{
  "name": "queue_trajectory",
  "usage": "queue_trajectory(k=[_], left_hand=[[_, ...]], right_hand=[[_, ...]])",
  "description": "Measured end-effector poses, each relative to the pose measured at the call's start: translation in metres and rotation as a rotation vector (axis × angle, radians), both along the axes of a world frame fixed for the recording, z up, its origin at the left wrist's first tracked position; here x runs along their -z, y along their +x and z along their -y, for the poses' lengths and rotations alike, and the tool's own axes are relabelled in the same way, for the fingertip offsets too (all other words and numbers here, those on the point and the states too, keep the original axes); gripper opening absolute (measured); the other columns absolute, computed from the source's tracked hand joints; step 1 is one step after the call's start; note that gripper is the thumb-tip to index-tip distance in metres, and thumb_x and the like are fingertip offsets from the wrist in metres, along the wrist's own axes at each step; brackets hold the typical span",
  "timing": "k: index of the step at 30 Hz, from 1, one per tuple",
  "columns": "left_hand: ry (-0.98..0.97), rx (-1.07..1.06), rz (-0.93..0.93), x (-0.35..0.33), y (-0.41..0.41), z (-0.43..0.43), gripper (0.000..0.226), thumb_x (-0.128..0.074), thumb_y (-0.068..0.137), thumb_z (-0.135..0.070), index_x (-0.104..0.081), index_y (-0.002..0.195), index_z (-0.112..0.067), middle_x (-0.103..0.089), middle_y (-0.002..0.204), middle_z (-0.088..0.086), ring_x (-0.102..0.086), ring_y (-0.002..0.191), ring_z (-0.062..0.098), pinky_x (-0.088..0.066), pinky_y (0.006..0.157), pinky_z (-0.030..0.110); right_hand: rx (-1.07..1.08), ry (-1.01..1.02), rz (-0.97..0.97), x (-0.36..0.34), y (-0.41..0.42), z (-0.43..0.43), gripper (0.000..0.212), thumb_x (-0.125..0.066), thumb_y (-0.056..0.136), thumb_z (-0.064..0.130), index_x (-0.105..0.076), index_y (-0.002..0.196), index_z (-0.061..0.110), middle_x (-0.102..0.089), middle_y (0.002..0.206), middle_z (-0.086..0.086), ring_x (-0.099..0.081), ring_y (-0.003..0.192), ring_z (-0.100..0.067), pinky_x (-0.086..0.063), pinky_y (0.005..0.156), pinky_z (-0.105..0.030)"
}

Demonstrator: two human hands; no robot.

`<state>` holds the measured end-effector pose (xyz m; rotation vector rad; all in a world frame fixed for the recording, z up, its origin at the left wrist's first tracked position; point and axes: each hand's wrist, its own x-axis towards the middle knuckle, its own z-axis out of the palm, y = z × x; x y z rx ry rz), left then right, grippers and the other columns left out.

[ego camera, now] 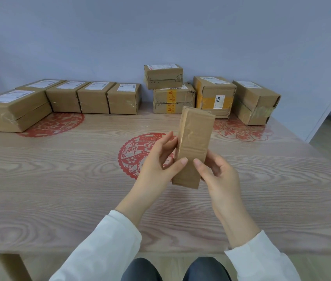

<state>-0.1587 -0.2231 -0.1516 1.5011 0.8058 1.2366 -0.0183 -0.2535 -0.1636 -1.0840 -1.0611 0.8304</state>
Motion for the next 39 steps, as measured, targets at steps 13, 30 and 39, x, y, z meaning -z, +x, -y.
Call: queue_trajectory(k=[13, 30, 39], left_hand=[[0.076, -0.078, -0.043, -0.002, 0.001, -0.001, 0.04, -0.066, 0.087, -0.014, -0.054, 0.117, -0.037, -0.057, 0.13, -0.01, -0.049, 0.123, -0.001, -0.044, 0.098, 0.019], [0.132, -0.022, -0.07, -0.003, 0.002, 0.001, 0.043, -0.063, 0.087, -0.014, -0.049, 0.124, -0.032, -0.059, 0.122, -0.012, -0.052, 0.12, 0.004, -0.045, 0.091, 0.013], [0.061, -0.016, -0.017, -0.012, 0.0, 0.005, 0.039, -0.063, 0.08, -0.053, -0.055, 0.111, -0.03, -0.066, 0.11, -0.018, -0.061, 0.11, 0.007, -0.052, 0.089, 0.032]], right_hand=[[-0.01, -0.018, 0.03, -0.002, -0.001, -0.003, 0.045, -0.071, 0.07, 0.039, -0.065, 0.113, 0.025, -0.069, 0.112, -0.003, -0.064, 0.106, -0.019, -0.048, 0.098, -0.05], [-0.03, -0.004, 0.049, -0.004, 0.001, -0.001, 0.062, -0.071, 0.056, 0.058, -0.059, 0.109, 0.027, -0.067, 0.113, 0.001, -0.063, 0.108, -0.015, -0.051, 0.094, -0.046], [-0.008, 0.057, 0.206, -0.01, 0.0, 0.001, 0.049, -0.067, 0.065, 0.054, -0.057, 0.108, 0.033, -0.064, 0.116, -0.008, -0.061, 0.11, -0.016, -0.051, 0.078, -0.016]])
